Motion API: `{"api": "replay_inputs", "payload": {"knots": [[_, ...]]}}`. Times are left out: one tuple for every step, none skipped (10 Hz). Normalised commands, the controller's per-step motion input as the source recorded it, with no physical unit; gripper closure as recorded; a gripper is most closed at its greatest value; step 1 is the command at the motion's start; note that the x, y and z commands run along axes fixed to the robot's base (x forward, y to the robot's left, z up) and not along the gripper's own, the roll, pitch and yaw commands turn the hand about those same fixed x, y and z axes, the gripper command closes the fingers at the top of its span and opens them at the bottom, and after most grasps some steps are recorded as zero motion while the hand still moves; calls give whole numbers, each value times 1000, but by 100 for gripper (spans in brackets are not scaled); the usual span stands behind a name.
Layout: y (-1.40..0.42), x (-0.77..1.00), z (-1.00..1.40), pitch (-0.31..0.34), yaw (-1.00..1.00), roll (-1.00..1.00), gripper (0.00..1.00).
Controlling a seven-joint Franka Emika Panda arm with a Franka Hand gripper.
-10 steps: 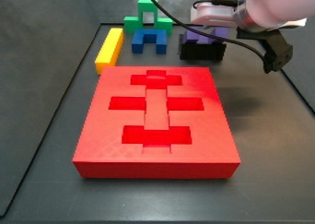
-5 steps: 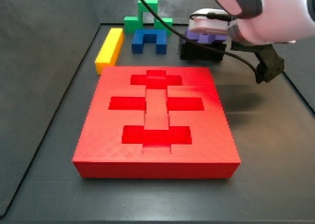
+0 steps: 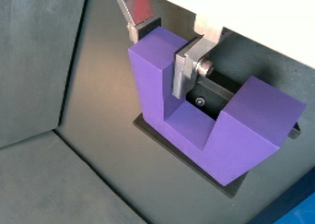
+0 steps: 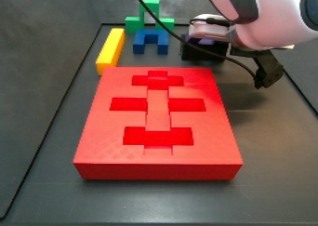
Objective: Pick up the purple object. Move up. Place the purple object on the fixture. Regrasp the purple object. Move to above the board. Insert the purple object.
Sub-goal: Regrasp the purple object.
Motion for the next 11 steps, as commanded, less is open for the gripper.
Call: {"api": "replay_inputs", "payload": {"knots": [[0,0,0,0,0,0,100],[0,0,0,0,0,0,100],[0,0,0,0,0,0,100],[0,0,0,0,0,0,100],[0,0,0,0,0,0,100],[0,0,0,0,0,0,100],[0,0,0,0,0,0,100],[0,0,0,0,0,0,100],[0,0,0,0,0,0,100],[0,0,0,0,0,0,100],[0,0,0,0,0,0,100]]}}
